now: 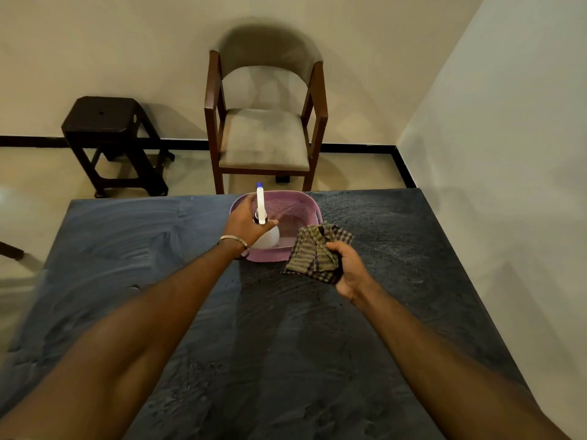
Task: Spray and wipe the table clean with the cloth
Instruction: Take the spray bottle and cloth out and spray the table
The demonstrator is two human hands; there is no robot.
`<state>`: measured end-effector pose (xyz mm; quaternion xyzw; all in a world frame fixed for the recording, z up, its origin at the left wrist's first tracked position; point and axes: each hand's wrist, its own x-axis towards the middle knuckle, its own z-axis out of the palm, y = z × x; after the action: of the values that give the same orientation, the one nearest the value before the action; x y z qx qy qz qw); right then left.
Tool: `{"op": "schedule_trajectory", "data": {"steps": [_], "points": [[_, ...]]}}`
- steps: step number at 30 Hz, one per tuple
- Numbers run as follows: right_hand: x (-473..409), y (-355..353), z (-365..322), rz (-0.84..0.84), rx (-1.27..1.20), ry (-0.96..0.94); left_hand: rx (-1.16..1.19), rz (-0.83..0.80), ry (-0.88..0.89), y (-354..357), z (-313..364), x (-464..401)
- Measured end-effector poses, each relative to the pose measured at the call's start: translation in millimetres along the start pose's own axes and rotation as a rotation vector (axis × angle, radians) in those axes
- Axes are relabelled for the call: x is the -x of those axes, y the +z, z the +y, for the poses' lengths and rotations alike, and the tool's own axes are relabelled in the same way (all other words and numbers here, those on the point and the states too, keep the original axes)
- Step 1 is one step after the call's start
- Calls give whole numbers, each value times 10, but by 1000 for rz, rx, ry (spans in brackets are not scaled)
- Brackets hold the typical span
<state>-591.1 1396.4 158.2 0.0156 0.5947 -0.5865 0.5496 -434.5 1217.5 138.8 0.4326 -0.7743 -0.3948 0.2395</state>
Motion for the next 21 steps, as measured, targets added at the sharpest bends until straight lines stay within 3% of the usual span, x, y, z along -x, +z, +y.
{"op": "schedule_trajectory", "data": {"steps": [7,14,21], "points": [[271,-42,100,-23,29,-24,-269,72,50,-262,-141,634],[657,-112,386,-48,59,-11,-331,143,-64,-330,-198,1519],[1119,-217,836,-33,160,-1,-347,78,-105,-345,-291,2421]]}}
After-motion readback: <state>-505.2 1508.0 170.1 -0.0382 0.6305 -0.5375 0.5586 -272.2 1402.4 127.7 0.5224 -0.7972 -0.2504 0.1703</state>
